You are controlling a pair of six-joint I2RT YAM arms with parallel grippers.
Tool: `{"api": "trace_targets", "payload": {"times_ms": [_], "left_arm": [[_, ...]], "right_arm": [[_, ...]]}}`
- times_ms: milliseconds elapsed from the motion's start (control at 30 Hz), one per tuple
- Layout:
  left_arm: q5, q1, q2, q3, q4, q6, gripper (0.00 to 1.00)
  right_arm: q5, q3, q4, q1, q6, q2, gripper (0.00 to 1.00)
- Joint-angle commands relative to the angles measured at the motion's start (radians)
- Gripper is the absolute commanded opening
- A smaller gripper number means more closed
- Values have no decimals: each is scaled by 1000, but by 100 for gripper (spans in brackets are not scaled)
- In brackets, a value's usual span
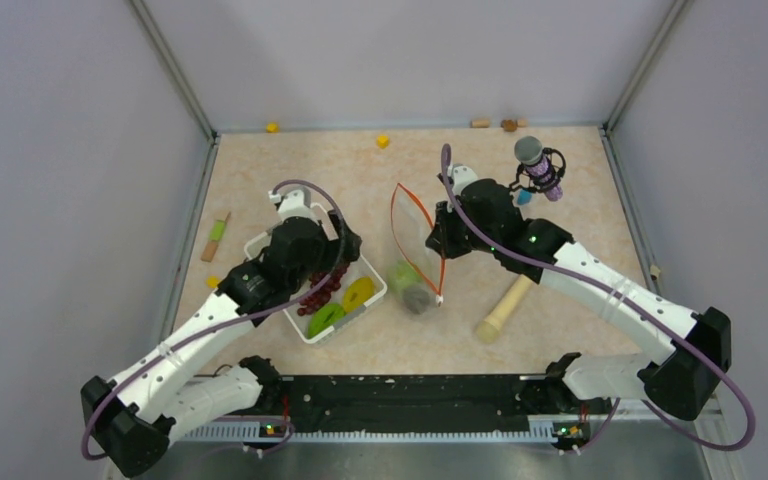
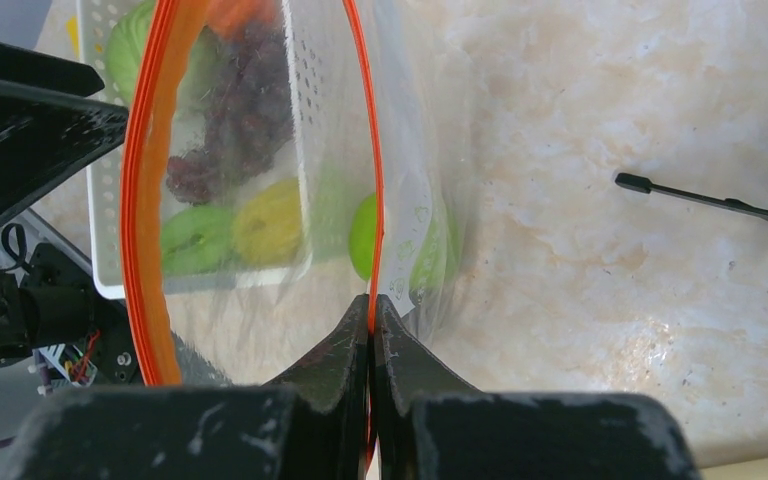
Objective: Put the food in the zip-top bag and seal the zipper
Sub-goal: Pick up the fake fruit from the bin.
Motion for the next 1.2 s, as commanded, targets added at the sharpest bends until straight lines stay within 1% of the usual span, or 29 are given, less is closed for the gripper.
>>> {"api": "trace_targets", "payload": {"times_ms": [0, 67, 200, 333, 433, 600, 900, 1067, 1100, 1167], "left_arm": [[-46, 66, 9, -56, -26, -77, 95], [-44, 92, 24, -75, -22, -101, 93], [-41, 125, 66, -121, 7, -117, 93], [16, 167, 128, -146, 52, -121, 92], [27, 185, 177, -152, 77, -116, 91], [-10, 202, 240, -161, 95, -125, 86], [7, 214, 381, -151, 91, -127, 81], [-5, 213, 437, -128, 71, -150, 71], [-11, 215, 442, -126, 70, -150, 67], [-15, 214, 445, -116, 62, -150, 54]], "right_arm": [[19, -3, 26, -6, -5, -24, 0], [20, -2, 24, -6, -6, -20, 0], [24, -2, 22, -6, -7, -19, 0], [21, 1, 20, -6, -7, -9, 0], [24, 0, 20, -6, -8, -10, 0], [24, 1, 20, -6, -11, -10, 0], [24, 0, 19, -6, -11, -10, 0], [24, 0, 19, -6, -11, -13, 0], [24, -1, 19, -6, -12, -12, 0], [24, -1, 20, -7, -11, -10, 0]]}}
